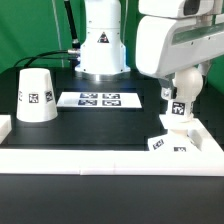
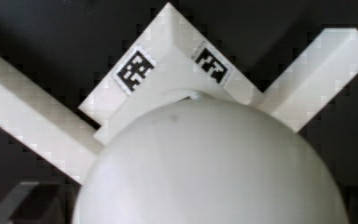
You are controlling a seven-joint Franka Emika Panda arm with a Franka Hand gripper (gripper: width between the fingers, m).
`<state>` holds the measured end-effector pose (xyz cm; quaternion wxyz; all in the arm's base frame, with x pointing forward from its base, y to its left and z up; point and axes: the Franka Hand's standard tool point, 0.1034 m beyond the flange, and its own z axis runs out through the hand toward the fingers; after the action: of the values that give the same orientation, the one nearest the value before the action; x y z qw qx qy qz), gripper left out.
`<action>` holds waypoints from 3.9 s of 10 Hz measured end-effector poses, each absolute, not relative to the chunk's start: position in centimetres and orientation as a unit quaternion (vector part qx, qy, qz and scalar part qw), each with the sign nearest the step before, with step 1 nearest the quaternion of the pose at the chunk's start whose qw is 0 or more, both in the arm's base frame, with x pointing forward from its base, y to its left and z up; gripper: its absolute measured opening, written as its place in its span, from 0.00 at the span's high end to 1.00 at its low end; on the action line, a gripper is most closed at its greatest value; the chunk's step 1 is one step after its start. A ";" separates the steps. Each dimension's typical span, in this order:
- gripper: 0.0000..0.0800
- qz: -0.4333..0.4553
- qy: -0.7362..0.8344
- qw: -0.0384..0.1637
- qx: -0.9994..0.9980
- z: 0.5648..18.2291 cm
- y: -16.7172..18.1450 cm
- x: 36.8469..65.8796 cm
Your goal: Assemble lamp
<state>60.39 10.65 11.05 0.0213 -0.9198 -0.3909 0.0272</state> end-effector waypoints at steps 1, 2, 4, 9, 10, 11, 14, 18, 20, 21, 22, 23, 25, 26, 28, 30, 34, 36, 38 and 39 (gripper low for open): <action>0.13 0.027 -0.430 0.020 -0.902 11.1 10.6 60.4; 0.13 0.027 -0.453 0.017 -0.891 11.1 10.6 60.4; 0.13 0.029 -0.530 0.009 -0.847 11.1 10.4 60.5; 0.16 0.032 -0.596 0.004 -0.802 11.0 10.4 60.4; 0.28 0.033 -0.596 0.004 -0.802 11.0 10.4 60.4; 0.28 0.033 -0.596 0.004 -0.802 11.0 10.4 60.4; 0.28 0.033 -0.575 0.005 -0.818 11.0 10.2 60.4; 0.28 0.033 -0.444 0.001 -0.895 11.0 10.0 60.4; 0.28 0.033 -0.370 0.000 -0.928 10.9 10.0 60.4; 0.28 0.032 -0.323 0.001 -0.946 10.9 10.0 60.4; 0.28 0.031 -0.279 0.001 -0.960 10.9 10.0 60.4; 0.28 0.031 -0.239 0.000 -0.970 10.9 10.1 60.4; 0.28 0.033 -0.132 0.007 -0.991 10.9 10.3 60.3; 0.28 0.034 -0.094 0.010 -0.995 10.9 10.4 60.3; 0.28 0.035 -0.026 0.012 -0.999 10.9 10.5 60.3; 0.28 0.035 0.055 0.011 -0.998 10.8 10.5 60.3; 0.28 0.039 0.229 0.011 -0.973 10.8 10.6 60.3; 0.28 0.041 0.311 0.012 -0.949 10.9 10.8 60.2; 0.27 0.048 0.391 0.019 -0.919 10.9 10.8 60.2; 0.27 0.051 0.416 0.019 -0.908 10.8 10.8 60.2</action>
Offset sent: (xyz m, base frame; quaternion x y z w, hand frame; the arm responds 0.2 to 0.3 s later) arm 0.0052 0.0064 0.0071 -0.0161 -0.0107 -0.2283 0.9734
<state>60.19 10.75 10.84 0.0187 -0.9075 0.4165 0.0510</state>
